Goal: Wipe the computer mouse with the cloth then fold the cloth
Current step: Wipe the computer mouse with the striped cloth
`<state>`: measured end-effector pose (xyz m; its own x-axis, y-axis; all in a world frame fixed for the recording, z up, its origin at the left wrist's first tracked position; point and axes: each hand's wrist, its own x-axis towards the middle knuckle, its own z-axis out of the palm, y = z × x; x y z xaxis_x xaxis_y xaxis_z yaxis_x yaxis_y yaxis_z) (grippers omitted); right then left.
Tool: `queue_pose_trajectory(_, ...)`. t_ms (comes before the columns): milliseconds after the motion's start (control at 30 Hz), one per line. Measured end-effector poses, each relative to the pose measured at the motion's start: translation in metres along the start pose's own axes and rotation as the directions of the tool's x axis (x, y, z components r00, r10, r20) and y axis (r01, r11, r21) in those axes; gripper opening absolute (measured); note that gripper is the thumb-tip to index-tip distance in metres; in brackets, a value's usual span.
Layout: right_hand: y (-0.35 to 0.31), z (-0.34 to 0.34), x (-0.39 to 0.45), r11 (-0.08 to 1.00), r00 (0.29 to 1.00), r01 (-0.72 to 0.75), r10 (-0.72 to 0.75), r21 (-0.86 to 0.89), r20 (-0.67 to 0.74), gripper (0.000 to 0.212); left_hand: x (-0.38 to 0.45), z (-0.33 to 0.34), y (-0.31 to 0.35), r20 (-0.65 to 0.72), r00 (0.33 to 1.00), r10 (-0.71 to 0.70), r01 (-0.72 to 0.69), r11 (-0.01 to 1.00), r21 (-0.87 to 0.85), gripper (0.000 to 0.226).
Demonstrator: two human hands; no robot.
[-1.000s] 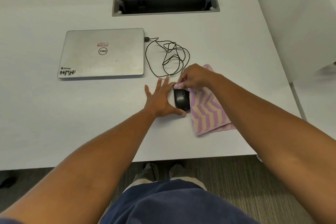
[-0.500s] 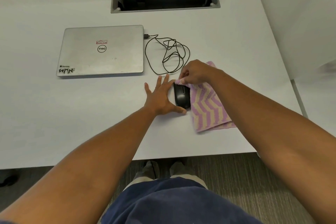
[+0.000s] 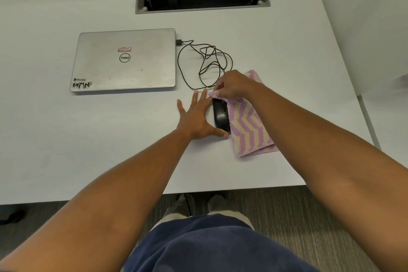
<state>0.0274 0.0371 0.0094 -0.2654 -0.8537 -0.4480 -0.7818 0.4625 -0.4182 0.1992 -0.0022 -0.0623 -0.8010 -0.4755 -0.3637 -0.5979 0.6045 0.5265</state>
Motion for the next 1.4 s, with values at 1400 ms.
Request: queue_pose_trajectory(1400,0.018,-0.017,-0.019,0.997,0.945,-0.070,0.076,-0.029,0.317,0.007,0.002,0.000,-0.001,0.019,1.000,-0.011,0.010,0.999,0.054,0.136)
